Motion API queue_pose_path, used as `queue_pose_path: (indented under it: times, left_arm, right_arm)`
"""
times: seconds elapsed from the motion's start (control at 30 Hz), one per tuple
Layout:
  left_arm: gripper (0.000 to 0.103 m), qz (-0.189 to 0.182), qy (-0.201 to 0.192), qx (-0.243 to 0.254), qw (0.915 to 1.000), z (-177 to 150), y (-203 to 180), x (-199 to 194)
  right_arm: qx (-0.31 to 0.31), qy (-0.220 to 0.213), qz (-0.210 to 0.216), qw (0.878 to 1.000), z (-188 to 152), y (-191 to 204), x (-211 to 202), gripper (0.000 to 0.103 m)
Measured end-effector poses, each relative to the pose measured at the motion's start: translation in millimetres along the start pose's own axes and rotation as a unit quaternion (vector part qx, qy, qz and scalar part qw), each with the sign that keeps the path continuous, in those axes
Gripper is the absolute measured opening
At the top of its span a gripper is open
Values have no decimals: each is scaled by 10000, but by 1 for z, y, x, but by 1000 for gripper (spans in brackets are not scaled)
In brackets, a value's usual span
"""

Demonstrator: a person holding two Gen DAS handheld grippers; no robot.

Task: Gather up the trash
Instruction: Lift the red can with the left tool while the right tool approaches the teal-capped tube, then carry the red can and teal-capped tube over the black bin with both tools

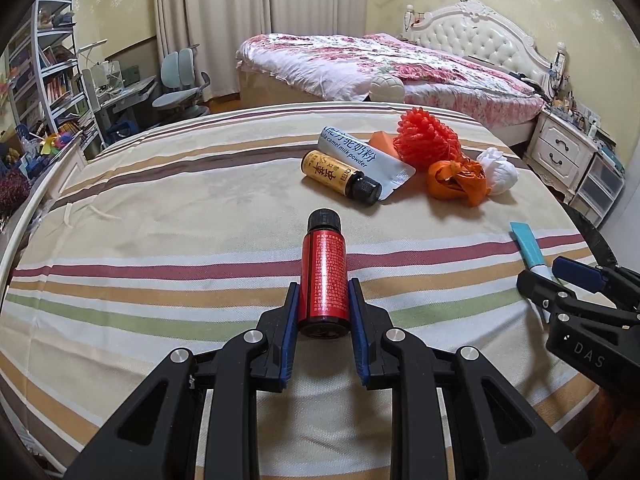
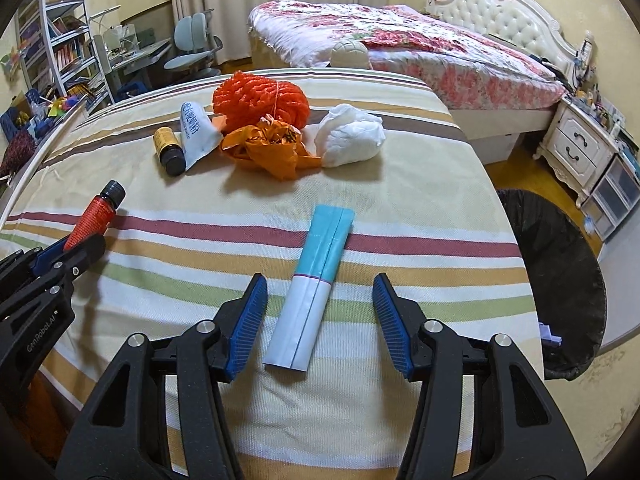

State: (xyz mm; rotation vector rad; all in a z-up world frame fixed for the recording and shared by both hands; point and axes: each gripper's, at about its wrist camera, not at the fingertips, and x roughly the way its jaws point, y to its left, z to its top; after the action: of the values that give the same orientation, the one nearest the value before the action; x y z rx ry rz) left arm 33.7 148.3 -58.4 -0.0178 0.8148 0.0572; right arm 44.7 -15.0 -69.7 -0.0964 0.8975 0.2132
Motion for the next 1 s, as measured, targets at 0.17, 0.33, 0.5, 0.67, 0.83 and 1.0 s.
queue_pose_path:
  times: [0.17, 0.33, 0.5, 0.67, 0.83, 1.0]
  left_arm:
    - [24, -15, -14, -14, 10000, -1, 0, 0]
    - [24, -11, -16, -38, 10000, -1, 0, 0]
    - [24, -2, -42, -41, 10000, -1, -1, 0]
    - [24, -29, -53, -33, 10000, 0, -5, -1]
    - [24, -110, -73, 13, 9999, 1, -14, -4]
    - [24, -210, -108, 84, 9997, 4, -29, -6]
  right_arm:
    - [13, -12, -16, 10000, -1, -3, -3, 26]
    - [-21, -32, 5, 10000, -1, -4, -4, 18]
    - [-31, -58, 61, 10000, -1, -4, -6, 18]
    - [-18, -100, 72, 9999, -3, -6, -8, 17]
    - [79, -180, 33, 9998, -3, -14, -12, 17]
    - [223, -266, -42, 9994, -1, -28, -16, 17]
